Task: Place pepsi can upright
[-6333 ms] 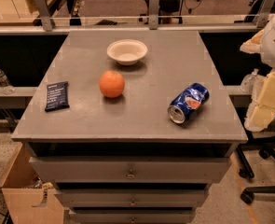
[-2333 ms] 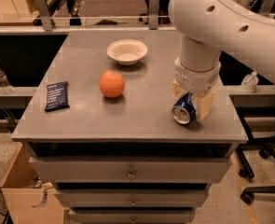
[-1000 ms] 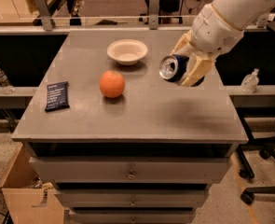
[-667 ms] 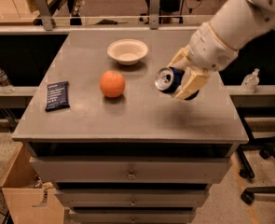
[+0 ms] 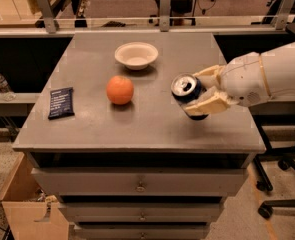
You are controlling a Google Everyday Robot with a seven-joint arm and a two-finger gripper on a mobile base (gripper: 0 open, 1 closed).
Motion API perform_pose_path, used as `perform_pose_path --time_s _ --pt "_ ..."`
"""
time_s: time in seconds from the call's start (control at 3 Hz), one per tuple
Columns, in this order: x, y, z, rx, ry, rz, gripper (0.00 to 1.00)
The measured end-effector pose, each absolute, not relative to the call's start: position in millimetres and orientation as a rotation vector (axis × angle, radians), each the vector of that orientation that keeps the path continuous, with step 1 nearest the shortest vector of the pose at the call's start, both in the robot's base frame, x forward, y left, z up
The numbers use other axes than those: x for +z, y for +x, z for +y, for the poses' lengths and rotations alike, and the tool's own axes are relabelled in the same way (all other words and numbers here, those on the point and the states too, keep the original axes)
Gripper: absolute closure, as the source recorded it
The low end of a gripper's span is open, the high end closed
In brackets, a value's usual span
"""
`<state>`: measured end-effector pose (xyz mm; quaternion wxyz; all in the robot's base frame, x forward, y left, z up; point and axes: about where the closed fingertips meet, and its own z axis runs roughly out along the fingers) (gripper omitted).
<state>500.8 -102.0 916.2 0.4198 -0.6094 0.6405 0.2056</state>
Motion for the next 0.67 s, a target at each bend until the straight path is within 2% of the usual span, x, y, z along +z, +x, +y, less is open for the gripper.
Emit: perform_pose_path --time_s 0.67 --pt "944 540 -131 0.551 -1.103 1.526 1.0"
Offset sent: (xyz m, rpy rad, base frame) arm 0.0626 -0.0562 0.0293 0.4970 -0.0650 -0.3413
